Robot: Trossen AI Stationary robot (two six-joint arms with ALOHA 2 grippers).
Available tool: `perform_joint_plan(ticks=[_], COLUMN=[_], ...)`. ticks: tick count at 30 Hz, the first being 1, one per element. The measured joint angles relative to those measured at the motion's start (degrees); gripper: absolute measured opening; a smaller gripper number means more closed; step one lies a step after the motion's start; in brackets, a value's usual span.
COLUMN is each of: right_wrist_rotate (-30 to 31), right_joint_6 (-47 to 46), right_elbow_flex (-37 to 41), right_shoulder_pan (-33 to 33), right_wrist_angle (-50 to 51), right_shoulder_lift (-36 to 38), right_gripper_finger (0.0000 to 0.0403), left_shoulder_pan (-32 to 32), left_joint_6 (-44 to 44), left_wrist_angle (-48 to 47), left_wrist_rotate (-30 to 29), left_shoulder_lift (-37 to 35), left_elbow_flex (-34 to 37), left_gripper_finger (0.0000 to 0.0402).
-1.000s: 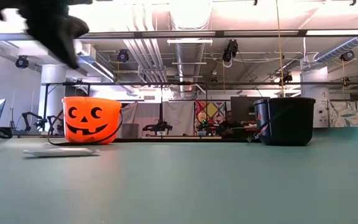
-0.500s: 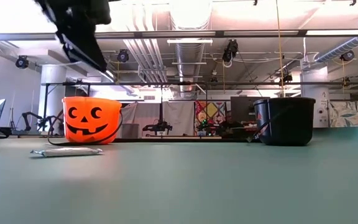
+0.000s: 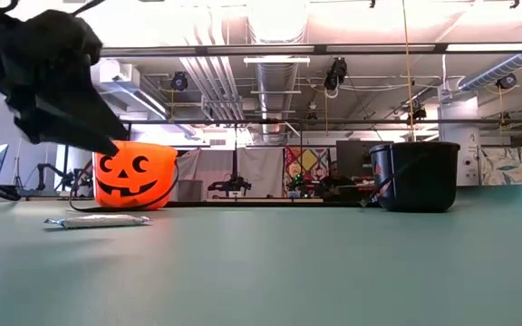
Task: Sort candy by brand, put in halloween buckets
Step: Put the white chocolate into the orange bucket
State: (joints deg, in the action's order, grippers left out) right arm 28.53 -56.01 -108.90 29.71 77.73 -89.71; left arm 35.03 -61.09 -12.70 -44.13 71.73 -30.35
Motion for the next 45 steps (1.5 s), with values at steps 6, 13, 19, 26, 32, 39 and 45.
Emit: perform_joint_plan(ticks=[6, 13, 19, 26, 32, 39, 45], right_wrist_rotate=[-0.09, -1.04, -1.55, -1.55, -1.55, -1.53, -1.53], right_joint_6=[-0.68, -3.43, -1.99, -1.88, -1.86, -1.52, -1.73], right_elbow_flex=[0.00, 0.00, 0.00, 0.02, 0.02, 0.02, 0.02], right_shoulder_pan=[0.02, 0.04, 0.02, 0.02, 0.02, 0.02, 0.02], right_wrist_angle=[-0.01, -0.02, 0.00, 0.01, 0.00, 0.00, -0.01], right_shoulder_lift=[0.00, 0.00, 0.00, 0.00, 0.00, 0.00, 0.00], right_gripper_finger=[0.0196, 0.0196, 0.0196, 0.0196, 0.0196, 0.0196, 0.0196], left_shoulder_pan=[2.38, 2.42, 2.55, 2.43, 2.18, 2.05, 2.03], left_joint_6=[-3.16, -16.11, -18.36, -18.79, -29.25, -32.33, -29.46], left_wrist_angle=[4.00, 4.30, 6.72, 7.10, 6.14, 3.83, 0.48], left_wrist_rotate=[-5.17, -8.19, -10.49, -13.86, -16.91, -18.69, -18.81], left_shoulder_lift=[9.15, 19.98, 30.02, 36.31, 38.94, 40.91, 41.96], left_elbow_flex=[0.17, 0.42, -0.25, -4.54, -4.88, -5.43, -6.39], left_gripper_finger=[0.0272, 0.0280, 0.0280, 0.0280, 0.0257, 0.0179, 0.0135])
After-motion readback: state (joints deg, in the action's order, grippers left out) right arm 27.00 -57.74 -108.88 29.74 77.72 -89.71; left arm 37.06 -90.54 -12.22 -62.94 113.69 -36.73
